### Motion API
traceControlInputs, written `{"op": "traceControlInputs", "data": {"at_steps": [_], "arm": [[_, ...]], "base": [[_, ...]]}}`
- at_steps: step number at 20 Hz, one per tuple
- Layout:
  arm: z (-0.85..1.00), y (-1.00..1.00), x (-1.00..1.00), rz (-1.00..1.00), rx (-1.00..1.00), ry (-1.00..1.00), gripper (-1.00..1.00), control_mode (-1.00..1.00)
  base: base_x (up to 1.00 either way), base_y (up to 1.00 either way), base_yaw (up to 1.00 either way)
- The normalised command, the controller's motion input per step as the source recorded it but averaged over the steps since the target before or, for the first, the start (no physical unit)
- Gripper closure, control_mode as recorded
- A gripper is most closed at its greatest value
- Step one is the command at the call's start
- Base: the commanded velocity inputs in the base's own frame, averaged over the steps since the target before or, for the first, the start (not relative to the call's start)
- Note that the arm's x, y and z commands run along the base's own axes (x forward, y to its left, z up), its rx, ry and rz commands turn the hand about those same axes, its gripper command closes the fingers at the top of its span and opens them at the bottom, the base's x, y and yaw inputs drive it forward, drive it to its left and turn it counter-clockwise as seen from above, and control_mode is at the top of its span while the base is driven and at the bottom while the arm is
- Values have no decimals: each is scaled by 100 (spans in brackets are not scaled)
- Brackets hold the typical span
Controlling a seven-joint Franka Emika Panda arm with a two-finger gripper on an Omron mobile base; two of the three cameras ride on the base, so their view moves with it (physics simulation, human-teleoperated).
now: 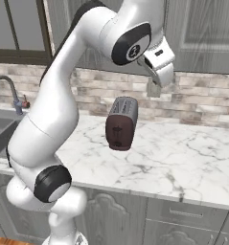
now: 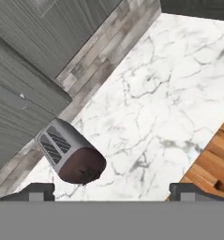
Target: Open the cabinet, pick the kettle from the cabinet, and place it in the sink.
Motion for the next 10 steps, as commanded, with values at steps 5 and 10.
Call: {"op": "traceControlInputs", "data": {"at_steps": [5,10], "arm": [[-28,-18,-23,0,34,-21,-100,-100],[-13,-11,3,0,30,-19,-100,-100]], "base": [[0,0,0],[0,0,0]]}}
